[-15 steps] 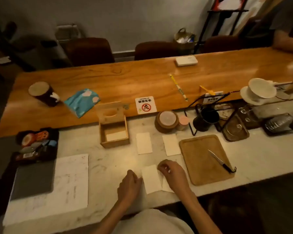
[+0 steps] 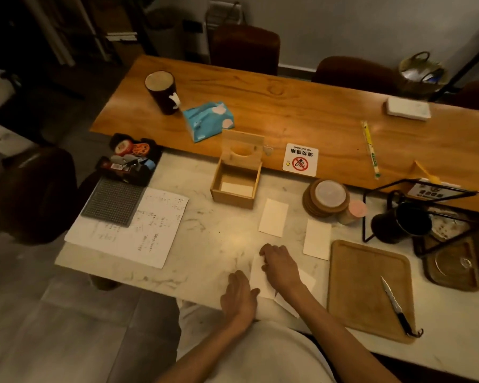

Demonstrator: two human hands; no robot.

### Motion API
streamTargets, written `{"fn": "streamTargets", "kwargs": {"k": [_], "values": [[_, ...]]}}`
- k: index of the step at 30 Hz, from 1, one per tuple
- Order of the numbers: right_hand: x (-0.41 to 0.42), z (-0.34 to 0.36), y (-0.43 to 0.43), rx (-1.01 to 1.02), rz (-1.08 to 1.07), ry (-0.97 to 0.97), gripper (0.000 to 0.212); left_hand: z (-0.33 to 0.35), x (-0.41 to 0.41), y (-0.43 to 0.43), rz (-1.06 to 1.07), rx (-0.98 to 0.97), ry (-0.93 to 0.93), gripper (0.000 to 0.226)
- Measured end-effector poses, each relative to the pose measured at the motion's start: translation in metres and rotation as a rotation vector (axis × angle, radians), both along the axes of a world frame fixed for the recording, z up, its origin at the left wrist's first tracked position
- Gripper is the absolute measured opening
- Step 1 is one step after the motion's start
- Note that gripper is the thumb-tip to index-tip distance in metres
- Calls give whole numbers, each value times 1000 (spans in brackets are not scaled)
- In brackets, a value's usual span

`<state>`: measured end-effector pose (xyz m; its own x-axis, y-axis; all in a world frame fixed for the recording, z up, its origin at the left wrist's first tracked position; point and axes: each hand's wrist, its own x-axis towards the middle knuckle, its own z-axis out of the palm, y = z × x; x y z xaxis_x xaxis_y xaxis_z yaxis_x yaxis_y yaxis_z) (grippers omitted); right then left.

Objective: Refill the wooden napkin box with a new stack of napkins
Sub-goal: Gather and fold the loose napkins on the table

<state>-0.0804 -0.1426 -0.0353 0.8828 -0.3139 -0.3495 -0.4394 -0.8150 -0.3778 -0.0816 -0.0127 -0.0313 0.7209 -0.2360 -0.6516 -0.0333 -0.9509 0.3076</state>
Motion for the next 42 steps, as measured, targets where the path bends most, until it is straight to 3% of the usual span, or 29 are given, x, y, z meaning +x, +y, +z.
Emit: {"fn": "streamTargets", "kwargs": {"k": [4, 10, 13, 16, 18, 25, 29, 34, 38, 42], "values": [[2, -3, 0, -38, 27, -25, 43, -1, 0, -3, -47, -2, -35, 50], [6, 2, -5, 70, 8, 86, 33, -2, 9, -1, -101, -42, -81, 42], [3, 9, -12, 308, -91, 33, 17, 2, 27, 8, -177, -136, -187, 51], [-7, 19, -13, 561, -296, -119, 22, 10, 58, 24, -226, -327, -216, 28], [-10, 26, -5, 611, -386, -186, 16, 15, 81, 40, -209, -476, -239, 17], [14, 36, 50, 346, -511, -324, 5, 26, 152, 78, -393, -636, -399, 21], [24, 21, 79, 292, -551, -394, 14, 16, 177, 96, -458, -718, -401, 30], [25, 8, 107, 179, -496, -404, 21, 0, 187, 114, -475, -680, -294, 34], [33, 1, 117, 131, -446, -389, 37, -2, 192, 117, -517, -700, -249, 38], [43, 3, 111, 98, -454, -380, 21, 2, 198, 111, -536, -725, -225, 27]]}}
